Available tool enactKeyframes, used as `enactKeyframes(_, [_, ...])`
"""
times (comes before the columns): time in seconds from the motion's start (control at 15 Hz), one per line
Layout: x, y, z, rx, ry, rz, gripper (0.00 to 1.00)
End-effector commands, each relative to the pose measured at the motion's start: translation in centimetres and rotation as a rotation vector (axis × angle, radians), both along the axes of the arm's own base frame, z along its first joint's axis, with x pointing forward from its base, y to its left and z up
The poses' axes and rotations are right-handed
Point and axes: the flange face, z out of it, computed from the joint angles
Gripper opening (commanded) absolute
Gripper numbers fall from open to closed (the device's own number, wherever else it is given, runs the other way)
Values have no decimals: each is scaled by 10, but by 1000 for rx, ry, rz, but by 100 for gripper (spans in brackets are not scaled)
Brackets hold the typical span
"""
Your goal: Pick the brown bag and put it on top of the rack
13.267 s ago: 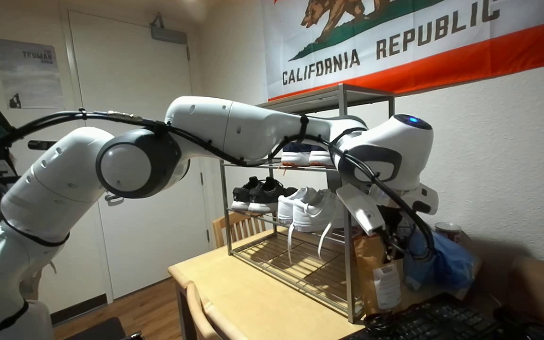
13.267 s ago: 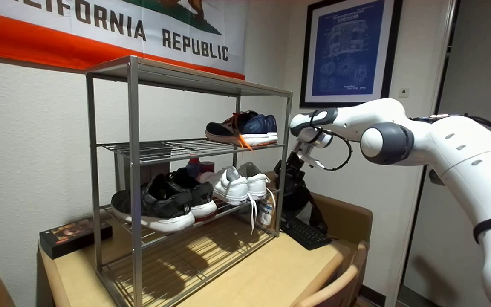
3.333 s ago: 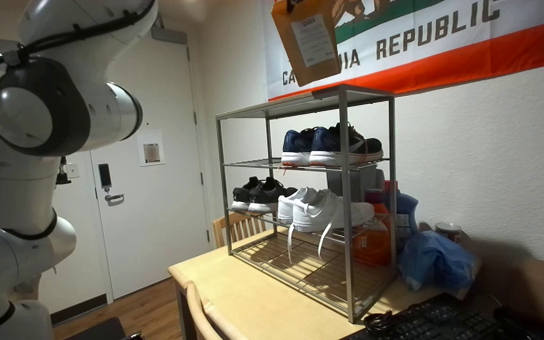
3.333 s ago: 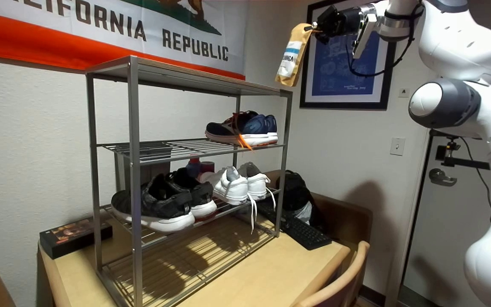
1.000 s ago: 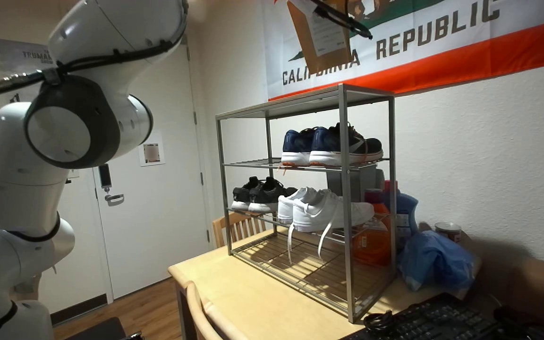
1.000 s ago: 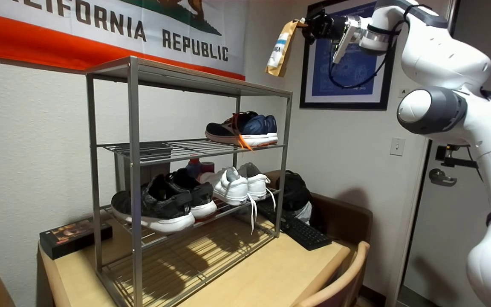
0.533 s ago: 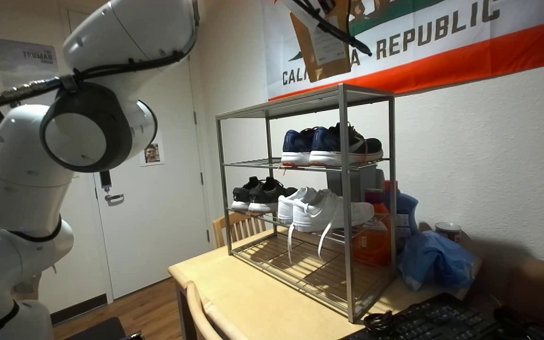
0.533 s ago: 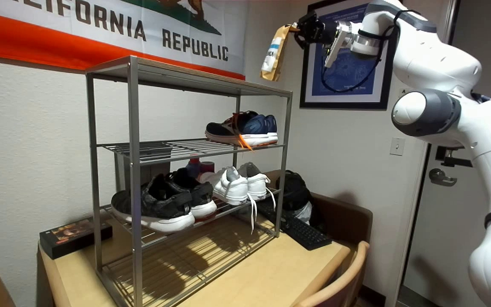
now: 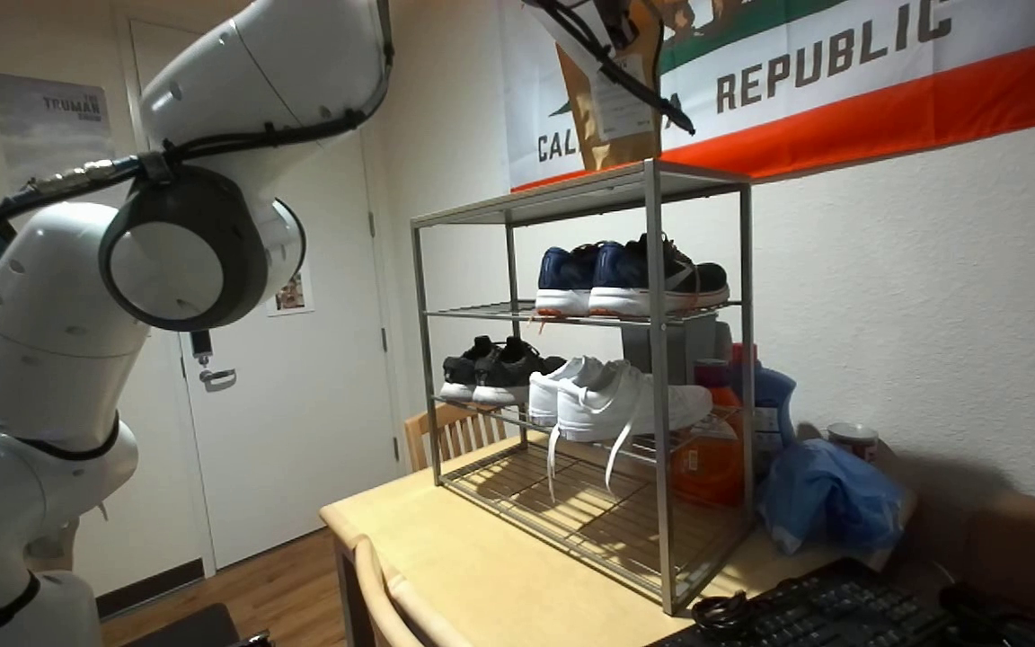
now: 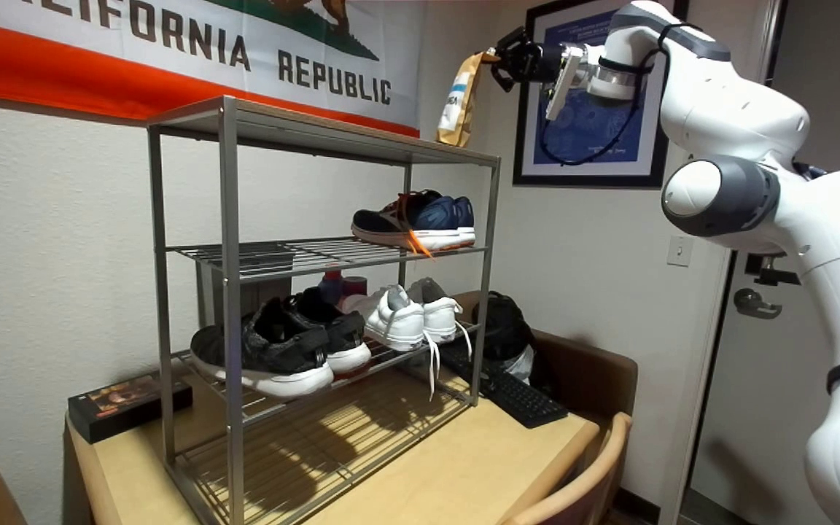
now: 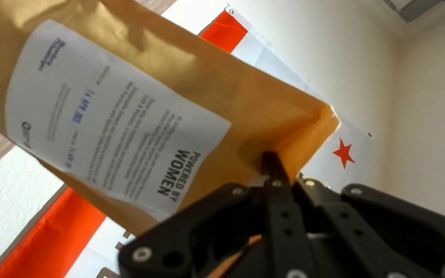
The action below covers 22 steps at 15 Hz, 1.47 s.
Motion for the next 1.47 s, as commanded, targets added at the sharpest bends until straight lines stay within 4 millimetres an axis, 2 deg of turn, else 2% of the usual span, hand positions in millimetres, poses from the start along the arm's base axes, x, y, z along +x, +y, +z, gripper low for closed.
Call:
enactKeyframes(0.0, [-2,3,10,17,17,-43,1])
enactKeyframes(0.8, [1,2,7,-11,85,-106,1])
enactKeyframes(0.93, [2,6,7,-22,90,-105,19])
enactKeyframes(1.0, [2,6,8,-25,95,-113,35])
enactKeyframes(1.4, [1,8,12,-30,119,-143,81])
